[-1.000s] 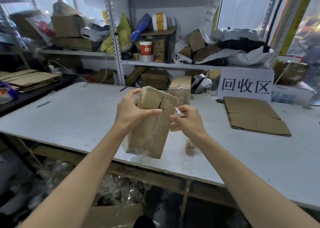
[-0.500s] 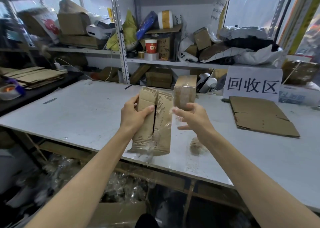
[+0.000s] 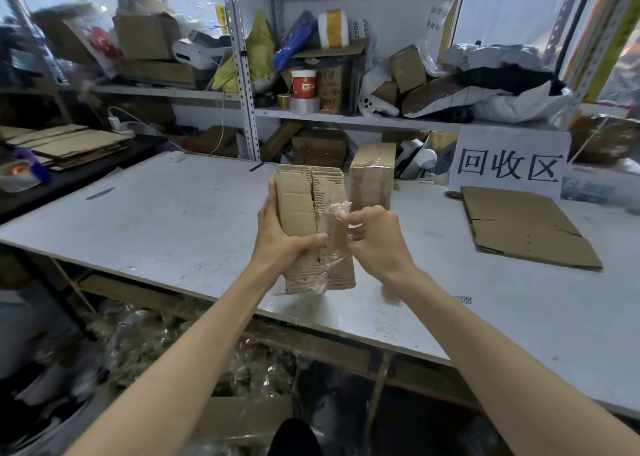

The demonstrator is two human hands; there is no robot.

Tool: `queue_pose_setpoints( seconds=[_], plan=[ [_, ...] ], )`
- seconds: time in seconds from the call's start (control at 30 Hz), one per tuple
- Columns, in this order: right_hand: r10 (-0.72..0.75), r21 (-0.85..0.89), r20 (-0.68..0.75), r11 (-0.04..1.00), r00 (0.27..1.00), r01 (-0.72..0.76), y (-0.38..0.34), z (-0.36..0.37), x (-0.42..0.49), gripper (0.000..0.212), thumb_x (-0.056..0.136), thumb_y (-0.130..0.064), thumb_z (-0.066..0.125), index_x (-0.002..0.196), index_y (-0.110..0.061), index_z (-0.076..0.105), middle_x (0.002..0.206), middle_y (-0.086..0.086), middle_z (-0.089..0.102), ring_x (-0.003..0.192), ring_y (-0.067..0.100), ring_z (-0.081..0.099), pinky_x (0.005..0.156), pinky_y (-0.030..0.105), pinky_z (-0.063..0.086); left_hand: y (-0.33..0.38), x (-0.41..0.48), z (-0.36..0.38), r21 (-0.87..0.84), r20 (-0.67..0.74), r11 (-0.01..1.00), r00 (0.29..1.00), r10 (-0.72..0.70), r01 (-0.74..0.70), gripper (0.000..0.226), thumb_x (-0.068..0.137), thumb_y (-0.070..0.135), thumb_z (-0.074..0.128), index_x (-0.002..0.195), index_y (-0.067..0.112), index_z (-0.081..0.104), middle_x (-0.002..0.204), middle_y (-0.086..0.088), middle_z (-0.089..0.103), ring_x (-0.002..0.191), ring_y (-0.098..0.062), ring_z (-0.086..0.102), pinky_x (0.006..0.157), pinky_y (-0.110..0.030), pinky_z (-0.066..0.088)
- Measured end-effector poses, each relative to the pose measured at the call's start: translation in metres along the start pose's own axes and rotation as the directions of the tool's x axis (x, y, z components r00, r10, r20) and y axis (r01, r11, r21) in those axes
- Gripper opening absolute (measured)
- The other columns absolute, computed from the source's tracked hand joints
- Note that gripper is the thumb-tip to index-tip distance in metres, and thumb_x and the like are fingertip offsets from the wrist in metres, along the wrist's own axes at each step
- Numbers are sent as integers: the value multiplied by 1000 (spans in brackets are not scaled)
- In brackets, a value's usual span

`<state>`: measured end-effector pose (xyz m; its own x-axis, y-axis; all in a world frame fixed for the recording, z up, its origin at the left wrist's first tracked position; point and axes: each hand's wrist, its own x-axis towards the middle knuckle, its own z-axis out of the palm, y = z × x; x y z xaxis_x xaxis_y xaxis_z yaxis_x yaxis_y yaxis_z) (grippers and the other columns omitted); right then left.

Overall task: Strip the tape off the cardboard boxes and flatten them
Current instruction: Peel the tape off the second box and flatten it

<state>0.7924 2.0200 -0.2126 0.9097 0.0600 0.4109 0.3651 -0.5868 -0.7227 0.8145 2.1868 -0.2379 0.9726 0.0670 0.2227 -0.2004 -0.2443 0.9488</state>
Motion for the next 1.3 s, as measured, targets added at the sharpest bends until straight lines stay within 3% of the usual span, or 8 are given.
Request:
queue_pose_setpoints(
  seconds=[0.2,0.37,0.43,0.53,0.67,0.9,1.07,1.3],
  plan=[
    [67,42,87,997,994,-71,2,-10,7,42,77,9,62,115,-8,69,107,7,71,75,3,64,56,8,49,2,7,-1,-110,-6,991,997,-81,80,130,65,0,87,157,36,1,151,-3,33,134,-24,43,104,-52,47],
    [-221,-151,-135,968,966,201,-2,-12,-5,44,79,-31,73,121,-20,66,122,-2,61,112,15,52,94,27,43,3,16,-3,-124,-2,982,989,-147,146,127,69,1,85,156,33,-1,147,-9,36,130,-29,47,103,-54,47],
    [-352,-126,7,928,936,350,-5,-9,-13,43,75,-40,72,115,-24,69,116,-8,65,109,11,48,93,28,41,5,19,-1,-122,-24,978,985,-173,169,126,70,2,84,156,33,-2,146,-10,37,128,-29,50,100,-53,49],
    [-343,-221,290,885,894,411,2,5,-24,41,70,-26,81,110,-23,72,106,-7,68,100,12,45,81,27,44,3,22,-1,-123,-43,973,979,-200,193,127,70,2,85,156,33,-3,147,-9,36,130,-29,48,101,-52,48],
    [-433,-245,220,843,874,479,8,14,-29,16,69,-1,74,73,-16,71,80,-4,65,80,16,49,65,31,47,2,23,3,-128,-77,968,971,-228,217,126,70,0,84,156,34,-3,145,-10,38,128,-29,49,99,-54,50],
    [-336,-58,311,927,889,370,9,10,-26,31,65,16,62,73,-11,74,79,2,67,77,21,57,64,29,46,-5,26,7,-225,-117,927,937,-330,299,100,69,-6,81,142,31,24,133,-15,50,114,-37,59,76,-59,58],
    [-281,-72,281,947,918,312,7,5,-23,21,69,-14,77,79,-11,59,85,-1,58,73,17,50,62,27,42,-2,25,1,70,-130,919,917,-377,388,131,74,24,83,150,39,-22,158,-15,4,140,-37,29,106,-54,41],
    [-158,-102,39,982,987,161,20,-1,-23,39,69,-15,83,102,-18,63,84,2,59,80,25,59,62,29,46,10,13,-8,323,157,945,988,0,-52,50,88,42,63,135,43,45,158,4,6,144,-31,9,116,-48,20]
  ],
)
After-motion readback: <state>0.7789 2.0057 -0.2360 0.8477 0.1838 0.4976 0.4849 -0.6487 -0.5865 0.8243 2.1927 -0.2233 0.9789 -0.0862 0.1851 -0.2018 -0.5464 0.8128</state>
